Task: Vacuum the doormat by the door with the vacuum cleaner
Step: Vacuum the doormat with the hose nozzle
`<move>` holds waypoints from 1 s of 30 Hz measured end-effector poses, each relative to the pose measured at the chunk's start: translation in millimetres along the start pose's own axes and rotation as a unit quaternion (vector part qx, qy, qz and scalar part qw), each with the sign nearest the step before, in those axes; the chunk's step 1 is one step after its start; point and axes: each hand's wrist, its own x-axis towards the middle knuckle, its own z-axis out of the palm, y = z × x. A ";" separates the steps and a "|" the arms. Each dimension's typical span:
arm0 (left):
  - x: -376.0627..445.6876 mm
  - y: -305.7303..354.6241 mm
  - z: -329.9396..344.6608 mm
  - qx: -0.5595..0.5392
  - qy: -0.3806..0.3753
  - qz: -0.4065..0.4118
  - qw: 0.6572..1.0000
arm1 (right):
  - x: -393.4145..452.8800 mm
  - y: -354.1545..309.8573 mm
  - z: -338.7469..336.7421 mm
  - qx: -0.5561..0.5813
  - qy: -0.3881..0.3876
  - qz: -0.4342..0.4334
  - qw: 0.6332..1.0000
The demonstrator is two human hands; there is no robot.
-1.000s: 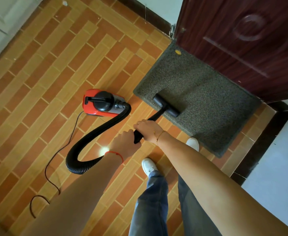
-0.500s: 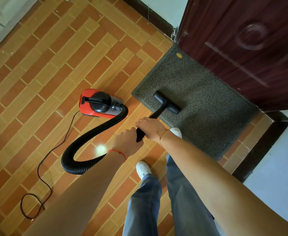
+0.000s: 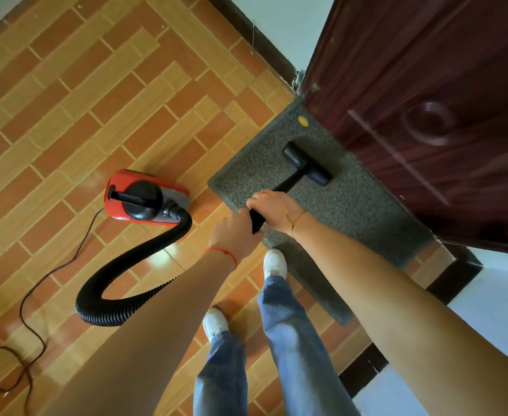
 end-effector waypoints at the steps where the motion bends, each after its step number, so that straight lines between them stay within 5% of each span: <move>1: 9.8 8.4 -3.7 -0.006 0.000 -0.005 1.000 | 2.1 12.3 -5.0 -0.006 0.003 -0.004 1.000; 14: 93.7 76.7 -52.9 -0.028 -0.013 -0.017 0.999 | 29.3 115.1 -56.8 0.000 0.006 -0.006 1.000; 30: 46.0 4.1 -80.8 0.007 -0.042 -0.033 0.999 | 53.4 28.2 -52.1 0.051 -0.007 -0.009 0.999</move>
